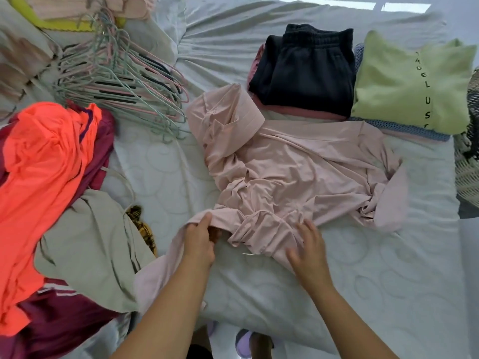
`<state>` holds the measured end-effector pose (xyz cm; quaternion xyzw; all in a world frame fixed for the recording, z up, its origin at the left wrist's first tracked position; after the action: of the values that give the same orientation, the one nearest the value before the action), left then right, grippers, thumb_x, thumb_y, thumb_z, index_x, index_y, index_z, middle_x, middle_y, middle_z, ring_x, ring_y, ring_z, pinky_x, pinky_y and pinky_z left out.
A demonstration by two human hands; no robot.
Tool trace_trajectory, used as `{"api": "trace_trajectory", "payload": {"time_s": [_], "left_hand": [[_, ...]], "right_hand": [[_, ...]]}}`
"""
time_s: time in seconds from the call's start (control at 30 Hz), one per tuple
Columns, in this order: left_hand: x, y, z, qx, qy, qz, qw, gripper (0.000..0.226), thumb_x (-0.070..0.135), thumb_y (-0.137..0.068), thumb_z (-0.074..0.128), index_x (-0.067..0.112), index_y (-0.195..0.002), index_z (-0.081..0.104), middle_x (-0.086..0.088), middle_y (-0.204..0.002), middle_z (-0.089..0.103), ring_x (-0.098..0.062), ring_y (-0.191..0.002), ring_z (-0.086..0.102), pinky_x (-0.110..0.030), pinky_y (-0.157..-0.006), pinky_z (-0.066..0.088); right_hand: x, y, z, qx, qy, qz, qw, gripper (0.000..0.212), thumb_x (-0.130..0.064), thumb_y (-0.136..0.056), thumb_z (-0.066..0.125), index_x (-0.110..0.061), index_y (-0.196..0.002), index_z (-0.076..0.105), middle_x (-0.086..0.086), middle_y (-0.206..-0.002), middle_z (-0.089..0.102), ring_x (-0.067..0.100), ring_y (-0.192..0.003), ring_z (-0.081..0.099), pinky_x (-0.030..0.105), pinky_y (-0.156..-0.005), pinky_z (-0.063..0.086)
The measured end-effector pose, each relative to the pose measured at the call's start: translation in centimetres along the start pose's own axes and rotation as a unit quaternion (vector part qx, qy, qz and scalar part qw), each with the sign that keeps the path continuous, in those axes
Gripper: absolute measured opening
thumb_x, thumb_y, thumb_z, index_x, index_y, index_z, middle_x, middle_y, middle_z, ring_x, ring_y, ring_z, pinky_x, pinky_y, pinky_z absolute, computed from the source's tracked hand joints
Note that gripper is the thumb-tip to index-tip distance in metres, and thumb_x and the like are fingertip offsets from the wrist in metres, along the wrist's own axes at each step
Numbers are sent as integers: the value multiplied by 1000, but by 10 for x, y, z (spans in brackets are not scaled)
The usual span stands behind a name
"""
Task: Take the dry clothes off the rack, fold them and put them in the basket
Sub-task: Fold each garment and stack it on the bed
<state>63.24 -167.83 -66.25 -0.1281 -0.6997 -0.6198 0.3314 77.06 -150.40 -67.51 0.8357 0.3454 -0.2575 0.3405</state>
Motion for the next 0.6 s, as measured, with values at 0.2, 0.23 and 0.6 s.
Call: {"api": "trace_trajectory", "payload": {"time_s": [0.2,0.23,0.6], "left_hand": [[102,6,17,-83,-206,277,935,15,12,-92,56,20,-79,58,-1,-79,60,-14,-70,60,-24,-58,53],[125,7,25,-82,-170,289,939,17,9,-91,56,19,-78,57,-1,-76,59,-9,-62,60,-20,-52,51],[190,4,-33,-50,-9,243,969,21,11,-90,47,19,-71,48,13,-53,48,-2,-46,44,-13,-36,32]], "right_hand": [[-32,-15,24,-160,6,-2,987,16,-9,-83,60,-25,-84,58,-6,-69,52,11,-66,49,23,-60,36],[-31,-10,19,-128,-18,-12,992,25,-6,-82,59,-28,-73,52,-8,-62,47,6,-58,44,20,-55,33],[-13,29,5,-167,53,-90,980,23,-19,-85,58,-37,-86,44,-15,-74,50,4,-65,48,17,-62,36]]}}
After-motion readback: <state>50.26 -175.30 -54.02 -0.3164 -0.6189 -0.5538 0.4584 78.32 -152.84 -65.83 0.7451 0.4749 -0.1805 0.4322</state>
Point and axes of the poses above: each hand's wrist, its own y-axis away from the middle knuckle, its own z-axis out of the palm, x = y × z, the point moved 2 cm from there along -y, towards the middle knuckle
